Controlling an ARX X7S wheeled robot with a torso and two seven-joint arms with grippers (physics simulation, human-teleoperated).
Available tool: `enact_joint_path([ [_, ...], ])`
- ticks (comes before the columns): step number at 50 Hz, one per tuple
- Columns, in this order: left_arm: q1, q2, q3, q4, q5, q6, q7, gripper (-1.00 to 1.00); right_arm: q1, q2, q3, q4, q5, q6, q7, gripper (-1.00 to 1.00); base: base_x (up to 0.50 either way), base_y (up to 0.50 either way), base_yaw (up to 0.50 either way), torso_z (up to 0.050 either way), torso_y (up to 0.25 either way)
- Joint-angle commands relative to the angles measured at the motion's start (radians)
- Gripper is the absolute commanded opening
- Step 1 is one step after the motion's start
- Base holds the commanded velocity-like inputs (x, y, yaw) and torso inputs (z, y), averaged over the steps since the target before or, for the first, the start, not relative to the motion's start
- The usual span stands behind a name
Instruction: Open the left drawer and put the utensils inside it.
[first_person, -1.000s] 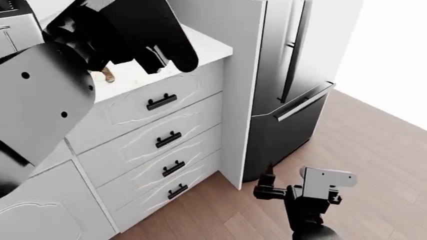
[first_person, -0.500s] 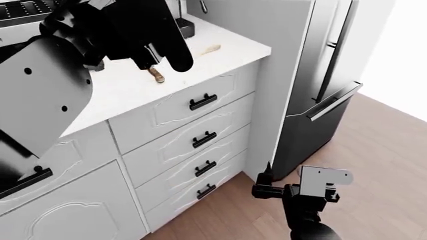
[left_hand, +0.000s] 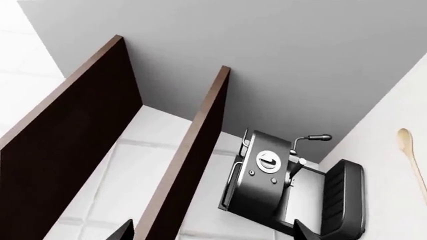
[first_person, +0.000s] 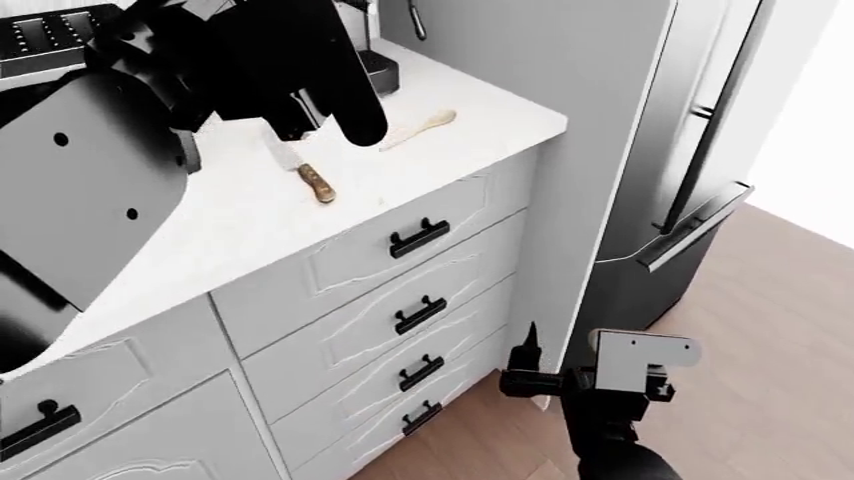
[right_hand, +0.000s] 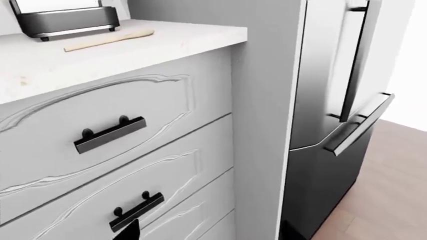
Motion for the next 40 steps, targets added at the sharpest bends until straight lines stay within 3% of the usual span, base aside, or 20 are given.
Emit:
enact_joint_path([
  [1,-0.004,0.004,0.006,-0.009,0.005,0.001,0.008,1.00,0.000,0.002,0.000,0.004,0.004,-0.003,0.002,1.00,0.39,-0.31,0.00,0.000,0.000],
  [28,-0.004,0.007,0.015,-0.011,0.011,-0.002,0.020,1.00,-0.004,0.005,-0.007,0.017,0.007,-0.014,0.009,1.00,0.40,-0.31,0.00,0.000,0.001],
  [40,-0.004,0.004,0.017,-0.016,0.014,0.000,0.027,1.00,0.004,0.007,-0.009,0.022,0.006,-0.005,0.023,1.00,0.43,-0.08,0.00,0.000,0.002],
])
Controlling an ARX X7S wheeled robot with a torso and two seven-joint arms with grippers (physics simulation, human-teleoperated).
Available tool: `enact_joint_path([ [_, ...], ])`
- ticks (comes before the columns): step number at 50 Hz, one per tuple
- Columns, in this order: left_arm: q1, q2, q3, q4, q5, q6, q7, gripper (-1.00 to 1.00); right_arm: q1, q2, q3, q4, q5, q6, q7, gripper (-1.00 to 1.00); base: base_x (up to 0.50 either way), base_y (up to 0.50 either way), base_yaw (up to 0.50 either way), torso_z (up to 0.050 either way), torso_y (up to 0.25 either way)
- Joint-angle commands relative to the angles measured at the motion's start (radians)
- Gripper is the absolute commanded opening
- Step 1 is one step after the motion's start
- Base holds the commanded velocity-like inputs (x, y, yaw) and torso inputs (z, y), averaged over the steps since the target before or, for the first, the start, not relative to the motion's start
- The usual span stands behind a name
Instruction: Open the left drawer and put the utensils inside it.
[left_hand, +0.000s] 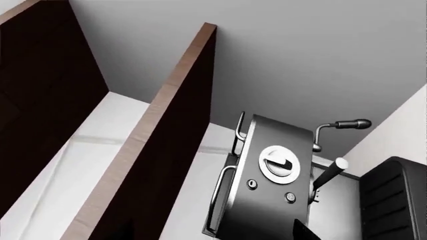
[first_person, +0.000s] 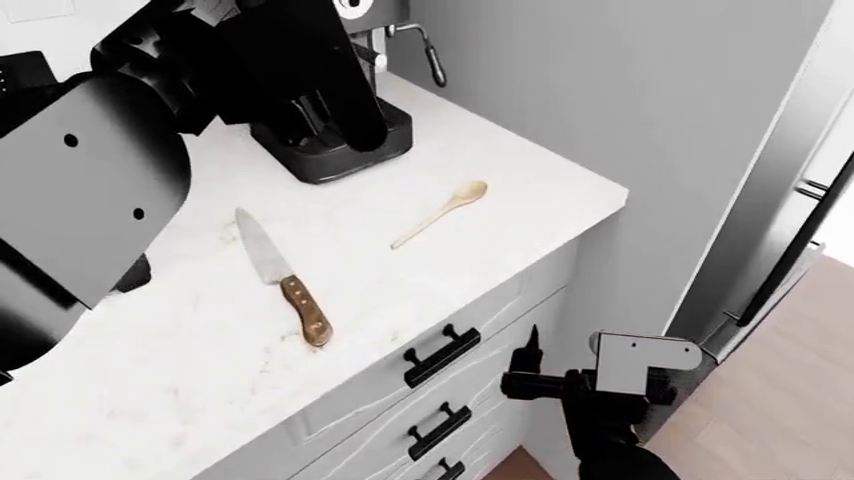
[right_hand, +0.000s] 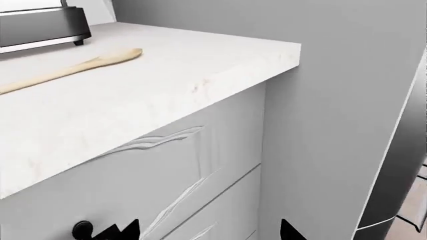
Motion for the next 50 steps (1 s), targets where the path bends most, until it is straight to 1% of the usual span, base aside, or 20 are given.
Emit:
enact_joint_path([
  [1,0.000,-0.002,0.002,-0.005,0.005,0.005,0.004,1.00,0.002,0.002,0.001,0.001,0.005,0.001,0.006,1.00,0.00,0.00,0.00,0.000,0.000],
  [6,0.000,-0.002,0.001,-0.004,0.005,0.004,0.006,1.00,0.001,0.002,0.002,-0.001,0.010,-0.003,0.004,1.00,0.00,0.00,0.00,0.000,0.000],
  [7,-0.001,-0.001,0.001,-0.004,0.005,0.004,0.006,1.00,0.009,0.004,-0.008,0.003,-0.010,0.020,0.029,1.00,0.00,0.00,0.00,0.000,0.000],
  [12,-0.001,-0.001,0.000,-0.004,0.006,0.001,0.006,1.00,0.006,0.002,-0.006,0.008,-0.003,0.007,0.021,1.00,0.21,0.27,0.00,0.000,0.000],
  [20,0.002,0.001,-0.001,-0.006,0.007,0.003,0.005,1.00,-0.004,0.002,0.004,0.006,0.014,-0.010,0.012,1.00,0.00,0.00,0.00,0.000,0.000],
  [24,0.007,0.002,0.000,-0.013,0.009,0.007,0.004,1.00,-0.008,-0.010,0.047,0.019,0.063,-0.010,0.017,1.00,0.00,0.00,0.00,0.000,0.000],
  [25,0.009,0.003,0.001,-0.012,0.009,0.007,0.003,1.00,-0.012,-0.003,0.045,0.017,0.100,-0.027,-0.049,1.00,0.00,0.00,0.00,0.000,0.000],
  [26,0.009,0.003,0.002,-0.011,0.010,0.007,0.003,1.00,-0.019,-0.012,0.067,0.015,0.106,-0.026,-0.017,1.00,0.00,0.00,0.00,0.000,0.000],
  [27,0.009,0.003,0.000,-0.013,0.008,0.007,0.004,1.00,-0.029,-0.022,0.096,0.019,0.132,-0.059,-0.029,1.00,0.00,0.00,0.00,0.000,0.000],
  [28,0.010,0.004,0.000,-0.013,0.009,0.007,0.004,1.00,-0.044,-0.030,0.120,0.017,0.152,-0.105,-0.052,1.00,0.00,0.00,0.00,0.000,0.000],
  [29,0.010,0.004,-0.001,-0.014,0.008,0.006,0.003,1.00,-0.058,-0.024,0.129,0.005,0.204,-0.116,-0.113,1.00,0.00,0.00,0.00,0.000,0.000],
  [31,0.011,0.004,-0.001,-0.011,0.008,0.003,0.004,1.00,-0.070,-0.018,0.151,0.005,0.273,-0.115,-0.167,1.00,0.00,0.00,0.00,0.000,0.000],
  [32,0.011,0.004,-0.001,-0.011,0.008,0.003,0.004,1.00,-0.070,-0.018,0.151,0.005,0.273,-0.115,-0.167,1.00,0.00,0.00,0.00,0.000,0.000],
  [36,0.009,0.006,-0.005,-0.011,0.005,0.002,0.005,1.00,-0.098,-0.038,0.285,0.020,0.616,-0.087,-0.334,1.00,0.00,0.00,0.00,0.000,0.000],
  [37,0.009,0.008,-0.006,-0.013,0.006,0.003,0.005,1.00,-0.098,-0.026,0.310,0.031,0.714,-0.041,-0.355,1.00,0.00,0.00,0.00,0.000,0.000],
  [38,0.009,0.008,-0.005,-0.014,0.006,0.003,0.006,1.00,-0.098,-0.026,0.321,0.039,0.744,-0.034,-0.361,1.00,0.00,0.00,0.00,0.000,0.000],
  [39,0.009,0.009,-0.005,-0.017,0.007,0.005,0.006,1.00,-0.094,-0.024,0.346,0.066,0.835,-0.001,-0.392,1.00,0.00,0.00,0.00,0.000,0.000],
  [41,0.009,0.010,-0.007,-0.018,0.006,0.005,0.007,1.00,-0.092,-0.025,0.353,0.083,0.838,-0.005,-0.385,1.00,0.00,0.00,0.00,0.000,0.000],
  [46,0.013,0.010,-0.008,-0.020,0.006,0.009,0.007,1.00,-0.068,-0.014,0.362,0.169,0.947,0.059,-0.462,1.00,0.00,0.00,0.00,0.000,0.000],
  [50,0.014,0.010,-0.008,-0.022,0.007,0.009,0.007,1.00,-0.057,-0.008,0.361,0.208,0.960,0.070,-0.480,1.00,0.00,0.00,0.00,0.000,0.000],
])
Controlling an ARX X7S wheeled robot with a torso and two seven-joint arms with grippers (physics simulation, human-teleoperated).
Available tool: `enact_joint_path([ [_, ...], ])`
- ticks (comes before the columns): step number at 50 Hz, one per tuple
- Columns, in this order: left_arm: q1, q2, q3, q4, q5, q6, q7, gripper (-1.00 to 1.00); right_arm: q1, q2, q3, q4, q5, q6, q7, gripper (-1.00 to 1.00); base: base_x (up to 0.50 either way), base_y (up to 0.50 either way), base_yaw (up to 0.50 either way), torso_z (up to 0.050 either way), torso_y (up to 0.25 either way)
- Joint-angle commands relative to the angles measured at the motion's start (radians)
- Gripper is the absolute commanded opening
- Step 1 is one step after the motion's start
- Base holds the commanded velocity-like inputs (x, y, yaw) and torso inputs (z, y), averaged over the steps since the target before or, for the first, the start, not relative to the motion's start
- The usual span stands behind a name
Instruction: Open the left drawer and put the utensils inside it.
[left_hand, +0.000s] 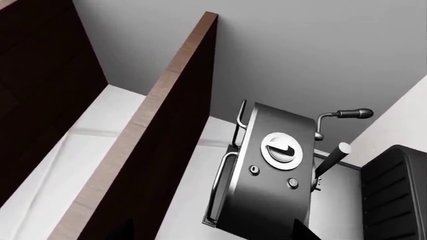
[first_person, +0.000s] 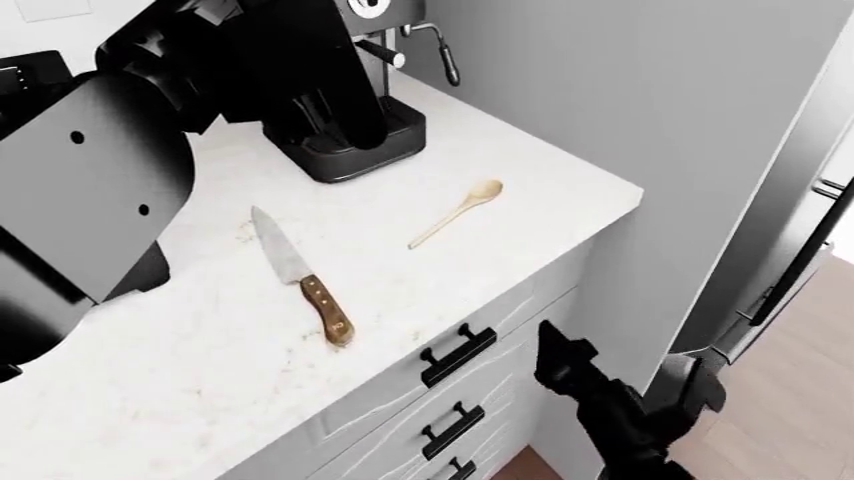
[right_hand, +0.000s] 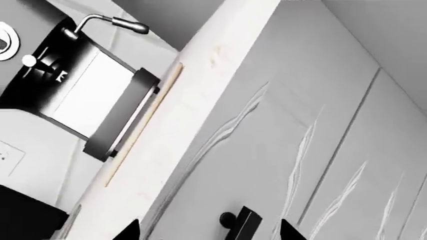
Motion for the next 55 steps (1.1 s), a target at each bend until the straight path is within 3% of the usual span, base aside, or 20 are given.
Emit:
enact_joint_path([
  [1,0.004,0.003,-0.001,-0.006,0.001,0.002,0.001,1.00,0.016,0.010,0.075,0.121,0.252,0.065,-0.136,1.00,0.00,0.00,0.00,0.000,0.000],
  [9,0.002,0.002,0.000,-0.004,0.003,-0.001,0.003,1.00,0.048,0.025,0.074,0.238,0.295,0.102,-0.213,1.00,0.00,0.00,0.00,0.000,0.000],
  [29,0.008,0.004,0.002,-0.009,0.007,-0.001,0.005,1.00,0.049,-0.005,0.088,0.303,0.297,0.067,-0.098,1.00,0.00,0.00,0.00,0.000,0.000],
  [55,0.015,0.007,0.004,-0.018,0.014,0.005,0.007,1.00,0.112,0.004,0.023,0.450,0.273,0.114,-0.114,1.00,0.00,0.00,0.00,0.000,0.000],
])
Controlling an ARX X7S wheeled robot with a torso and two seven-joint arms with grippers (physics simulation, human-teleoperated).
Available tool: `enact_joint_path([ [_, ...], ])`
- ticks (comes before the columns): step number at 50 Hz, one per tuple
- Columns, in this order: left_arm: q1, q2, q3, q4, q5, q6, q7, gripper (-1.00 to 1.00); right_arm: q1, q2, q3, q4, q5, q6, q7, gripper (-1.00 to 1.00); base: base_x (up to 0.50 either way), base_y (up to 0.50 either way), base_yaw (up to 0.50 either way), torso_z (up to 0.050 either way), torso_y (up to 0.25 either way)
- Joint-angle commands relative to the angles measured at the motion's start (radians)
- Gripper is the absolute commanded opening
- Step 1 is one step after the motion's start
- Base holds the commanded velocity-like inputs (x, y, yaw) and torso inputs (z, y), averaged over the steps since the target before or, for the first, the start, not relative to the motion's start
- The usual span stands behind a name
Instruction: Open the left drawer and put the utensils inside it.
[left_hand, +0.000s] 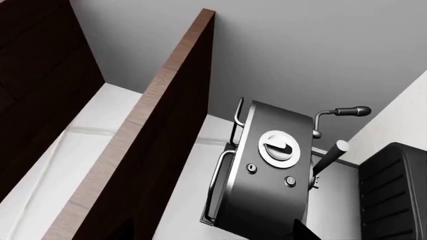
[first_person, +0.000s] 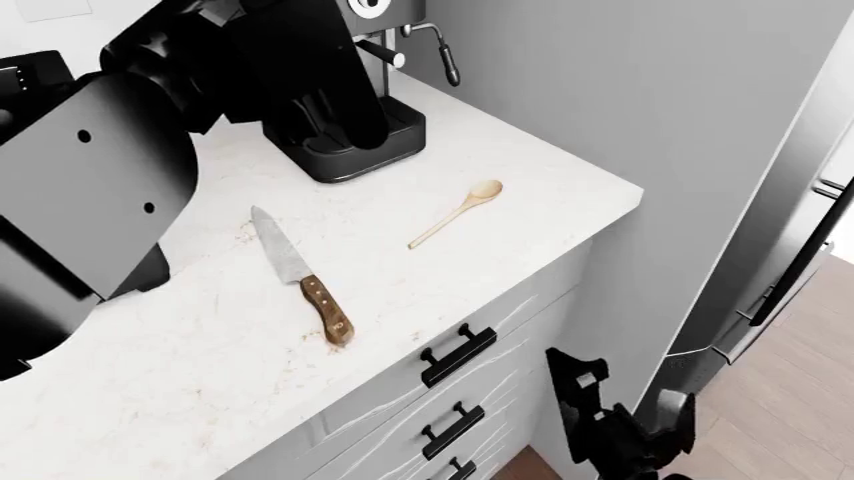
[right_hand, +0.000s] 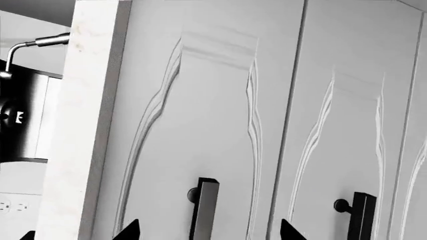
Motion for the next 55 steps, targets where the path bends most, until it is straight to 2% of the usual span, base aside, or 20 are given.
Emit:
enact_joint_path([
  [1,0.006,0.001,0.003,-0.002,0.003,0.001,0.000,1.00,0.028,-0.002,-0.024,0.062,-0.009,0.013,-0.009,1.00,0.00,0.00,0.00,0.000,0.000],
  [33,0.011,0.006,-0.004,0.001,0.002,-0.003,0.003,1.00,0.240,-0.042,-0.142,0.295,-0.084,0.062,-0.066,1.00,0.00,0.00,0.00,0.000,0.000],
  [46,0.018,0.004,-0.004,-0.005,0.004,0.004,0.003,1.00,0.408,-0.071,-0.195,0.609,-0.154,0.021,-0.210,1.00,0.00,0.00,0.00,0.000,0.000],
  [48,0.022,0.003,-0.002,-0.006,0.005,0.006,0.002,1.00,0.507,-0.094,-0.223,0.807,-0.192,-0.007,-0.298,1.00,0.00,0.00,0.00,0.000,0.000],
  [50,0.023,0.003,0.001,-0.008,0.007,0.008,0.004,1.00,0.553,-0.107,-0.231,0.891,-0.211,-0.019,-0.336,1.00,0.00,0.00,0.00,0.000,0.000],
  [55,0.024,0.006,-0.001,-0.013,0.007,0.009,0.004,1.00,0.560,-0.124,-0.198,0.893,-0.255,0.003,-0.326,1.00,0.00,0.00,0.00,0.000,0.000],
])
